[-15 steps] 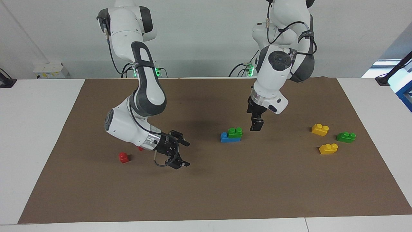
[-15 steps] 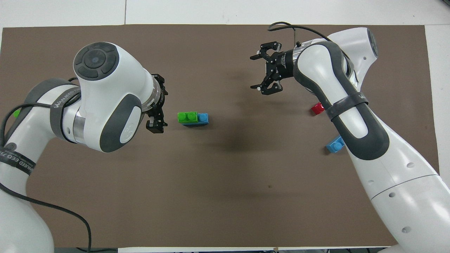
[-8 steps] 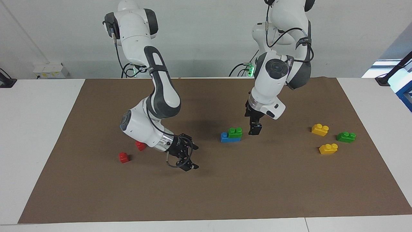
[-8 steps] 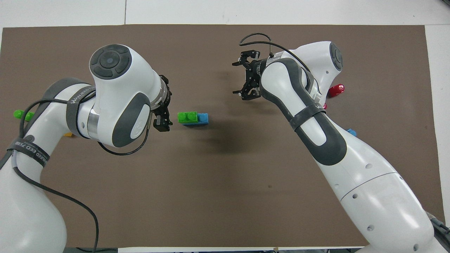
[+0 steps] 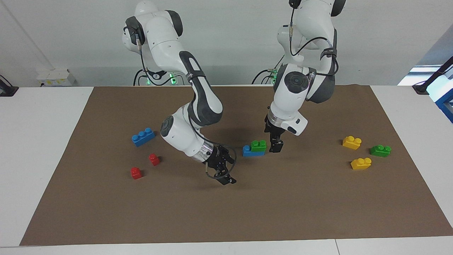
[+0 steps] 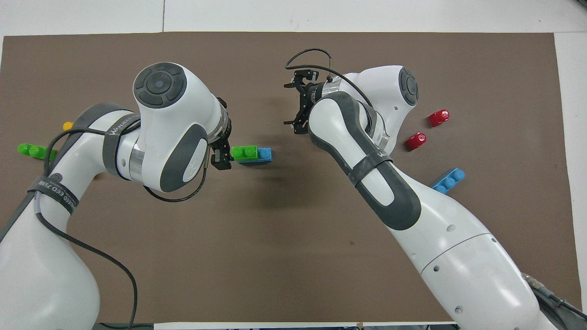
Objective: Remove green block with left arm and hold with right
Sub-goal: 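Reach the left gripper to the green block while the right gripper approaches, then close the left gripper on green while the right gripper grips blue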
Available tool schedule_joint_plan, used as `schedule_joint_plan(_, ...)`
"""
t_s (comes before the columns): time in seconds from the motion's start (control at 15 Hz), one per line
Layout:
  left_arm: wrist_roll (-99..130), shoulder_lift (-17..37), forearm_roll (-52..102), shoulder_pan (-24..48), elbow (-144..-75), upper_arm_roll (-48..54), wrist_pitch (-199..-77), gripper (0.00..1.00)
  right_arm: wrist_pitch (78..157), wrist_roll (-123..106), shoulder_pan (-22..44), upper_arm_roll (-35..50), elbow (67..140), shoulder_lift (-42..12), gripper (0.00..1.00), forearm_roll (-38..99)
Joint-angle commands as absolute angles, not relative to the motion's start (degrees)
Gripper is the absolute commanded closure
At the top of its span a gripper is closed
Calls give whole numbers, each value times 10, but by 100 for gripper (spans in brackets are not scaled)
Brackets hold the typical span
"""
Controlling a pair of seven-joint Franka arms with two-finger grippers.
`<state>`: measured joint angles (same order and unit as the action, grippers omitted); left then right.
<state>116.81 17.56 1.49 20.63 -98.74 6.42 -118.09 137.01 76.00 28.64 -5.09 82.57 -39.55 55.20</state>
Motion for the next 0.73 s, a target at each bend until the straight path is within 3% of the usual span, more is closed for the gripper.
schedule_joint_plan(0.0, 1182, 185, 4, 215, -980, 56, -1202, 0, 1375, 772, 299, -54, 817, -397, 0, 566)
schedule_joint_plan(0.67, 1221, 185, 0, 222, -1002, 57, -1196, 0, 1313, 847, 322, -44, 828, -396, 0, 591)
